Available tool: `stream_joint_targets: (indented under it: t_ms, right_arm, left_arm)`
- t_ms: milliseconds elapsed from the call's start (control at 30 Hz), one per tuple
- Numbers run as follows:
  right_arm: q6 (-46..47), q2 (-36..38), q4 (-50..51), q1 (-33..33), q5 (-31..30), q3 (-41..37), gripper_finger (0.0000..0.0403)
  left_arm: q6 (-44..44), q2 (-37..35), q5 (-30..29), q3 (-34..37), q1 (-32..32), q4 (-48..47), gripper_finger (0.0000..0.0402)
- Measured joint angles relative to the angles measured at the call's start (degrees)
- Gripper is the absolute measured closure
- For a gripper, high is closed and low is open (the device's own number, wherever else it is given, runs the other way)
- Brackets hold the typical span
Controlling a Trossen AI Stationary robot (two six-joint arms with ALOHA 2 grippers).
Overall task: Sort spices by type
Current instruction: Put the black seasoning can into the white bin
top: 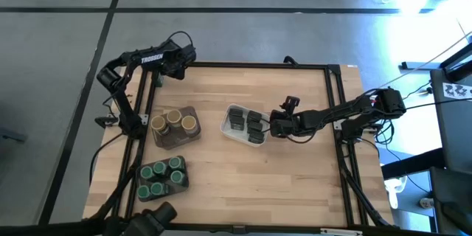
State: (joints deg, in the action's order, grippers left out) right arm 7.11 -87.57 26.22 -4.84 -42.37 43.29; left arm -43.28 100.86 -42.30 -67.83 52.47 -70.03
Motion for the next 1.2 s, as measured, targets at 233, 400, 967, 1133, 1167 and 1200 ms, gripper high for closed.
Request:
stream_joint_targets:
  t_ms: [233,400,967,1133,1167,1200]
  right_arm:
    - [0.02,0.00,0.02,0.00,0.03,0.00,0.0182]
    - [0.02,0.02,-0.10,0.00,0.04,0.00,0.0182]
    - [0.00,0.02,-1.03,0.00,3.02,0.00,0.0182]
    - [0.00,0.02,-1.05,-0.02,3.04,0.00,0.0182]
    - [-0.02,0.02,-1.07,-0.01,3.02,0.00,0.0182]
    - [-0.02,0.02,-1.07,0.00,3.02,0.00,0.0182]
  left_arm:
    - [0.13,0.00,-0.42,1.06,0.80,0.62,0.0086]
    - [0.78,0.45,-0.01,1.11,0.80,0.22,0.0086]
    - [3.39,8.35,2.85,1.13,0.85,2.75,0.0086]
    - [8.14,8.33,10.47,1.15,0.83,6.22,0.0086]
    - [9.34,8.33,12.33,1.15,0.83,7.44,0.0086]
    - [10.53,8.33,14.17,1.15,0.83,8.69,0.0086]
